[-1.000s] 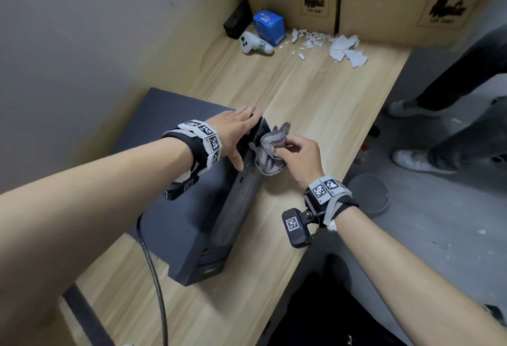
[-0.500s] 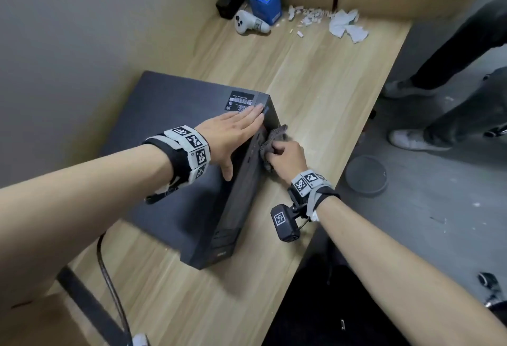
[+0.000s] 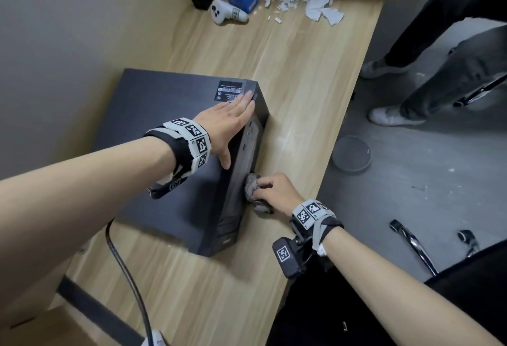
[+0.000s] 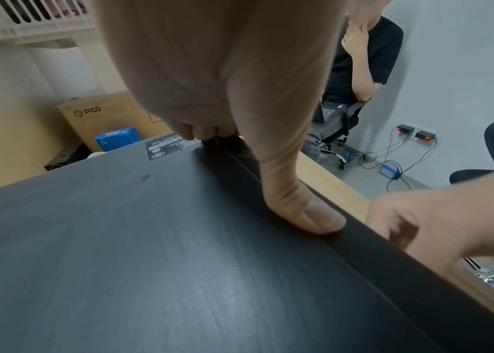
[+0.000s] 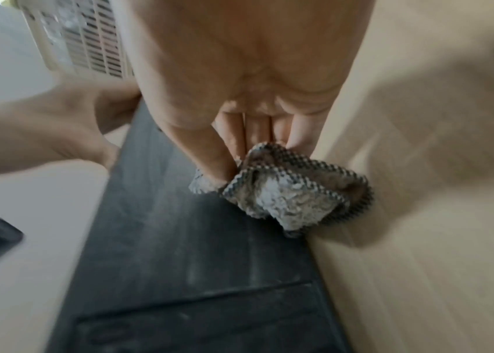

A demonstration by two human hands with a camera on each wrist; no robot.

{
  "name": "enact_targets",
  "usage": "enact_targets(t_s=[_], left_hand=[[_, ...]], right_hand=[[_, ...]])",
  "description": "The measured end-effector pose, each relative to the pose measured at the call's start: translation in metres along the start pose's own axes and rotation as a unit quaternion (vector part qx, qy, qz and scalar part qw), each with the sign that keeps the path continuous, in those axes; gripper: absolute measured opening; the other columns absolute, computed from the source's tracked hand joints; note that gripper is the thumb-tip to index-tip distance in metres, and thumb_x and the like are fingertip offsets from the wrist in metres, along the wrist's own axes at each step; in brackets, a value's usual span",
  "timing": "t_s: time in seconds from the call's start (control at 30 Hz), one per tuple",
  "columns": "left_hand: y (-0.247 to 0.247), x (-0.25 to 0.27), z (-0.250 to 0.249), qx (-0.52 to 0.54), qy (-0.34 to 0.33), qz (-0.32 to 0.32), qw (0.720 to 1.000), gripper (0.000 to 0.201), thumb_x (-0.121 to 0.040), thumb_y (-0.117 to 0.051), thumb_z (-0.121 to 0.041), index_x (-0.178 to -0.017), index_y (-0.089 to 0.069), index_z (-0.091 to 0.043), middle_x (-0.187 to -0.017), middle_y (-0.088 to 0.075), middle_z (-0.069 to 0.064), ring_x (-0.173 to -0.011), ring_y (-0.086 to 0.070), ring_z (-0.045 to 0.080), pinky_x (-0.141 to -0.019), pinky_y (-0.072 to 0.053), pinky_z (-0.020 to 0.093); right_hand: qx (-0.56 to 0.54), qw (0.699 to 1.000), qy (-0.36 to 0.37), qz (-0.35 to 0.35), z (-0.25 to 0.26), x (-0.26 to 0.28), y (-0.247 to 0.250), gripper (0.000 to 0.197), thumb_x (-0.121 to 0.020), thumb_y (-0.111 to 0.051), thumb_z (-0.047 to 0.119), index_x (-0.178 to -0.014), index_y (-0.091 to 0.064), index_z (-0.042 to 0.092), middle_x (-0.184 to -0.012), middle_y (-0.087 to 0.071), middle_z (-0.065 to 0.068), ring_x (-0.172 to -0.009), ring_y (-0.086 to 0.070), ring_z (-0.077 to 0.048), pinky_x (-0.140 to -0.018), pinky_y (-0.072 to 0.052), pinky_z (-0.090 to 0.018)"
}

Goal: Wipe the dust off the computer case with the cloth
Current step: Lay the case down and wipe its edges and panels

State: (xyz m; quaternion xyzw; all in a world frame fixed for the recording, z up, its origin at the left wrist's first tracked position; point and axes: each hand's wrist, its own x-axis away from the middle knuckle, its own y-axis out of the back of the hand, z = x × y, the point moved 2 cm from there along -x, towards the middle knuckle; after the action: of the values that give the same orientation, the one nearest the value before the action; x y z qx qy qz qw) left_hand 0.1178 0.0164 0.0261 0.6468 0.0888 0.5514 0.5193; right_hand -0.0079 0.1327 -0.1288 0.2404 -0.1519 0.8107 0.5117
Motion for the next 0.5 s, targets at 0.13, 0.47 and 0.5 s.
enact_targets(t_s=[0.13,0.47,0.5], left_hand=[[-0.003,0.001,0.002,0.003,0.006,0.000,1.000,0.156,-0.042,-0.093,-0.045,-0.152,0.010,-0.004,-0.159,0.020,0.013,-0.148,0.014,0.022,-0.121,-0.004,0.033],[-0.002,0.000,0.003,0.007,0.003,0.005,1.000,0.156,-0.042,-0.093,-0.045,-0.151,0.010,-0.004,-0.159,0.020,0.013,-0.148,0.013,0.022,-0.121,-0.004,0.034],[-0.002,0.000,0.003,0.006,0.004,0.005,1.000,0.156,-0.042,-0.093,-0.044,-0.152,0.010,-0.004,-0.159,0.020,0.013,-0.149,0.013,0.022,-0.121,-0.004,0.033]], right_hand=[[-0.121,0.989,0.012,-0.082,0.022,-0.001,0.031,0.021,-0.079,-0.061,0.007,-0.076,-0.060,-0.013,-0.068,-0.056,-0.022,-0.068,-0.049,-0.019,-0.066,-0.037,-0.034],[0.449,0.884,0.123,-0.030,0.012,-0.025,0.045,0.069,-0.078,-0.067,0.029,-0.141,-0.041,0.017,-0.148,-0.033,-0.002,-0.128,-0.039,-0.026,-0.098,-0.045,-0.040],[0.487,0.861,0.143,-0.017,0.009,-0.022,0.040,0.076,-0.074,-0.071,0.035,-0.141,-0.039,0.017,-0.151,-0.029,-0.002,-0.129,-0.037,-0.026,-0.098,-0.045,-0.040]])
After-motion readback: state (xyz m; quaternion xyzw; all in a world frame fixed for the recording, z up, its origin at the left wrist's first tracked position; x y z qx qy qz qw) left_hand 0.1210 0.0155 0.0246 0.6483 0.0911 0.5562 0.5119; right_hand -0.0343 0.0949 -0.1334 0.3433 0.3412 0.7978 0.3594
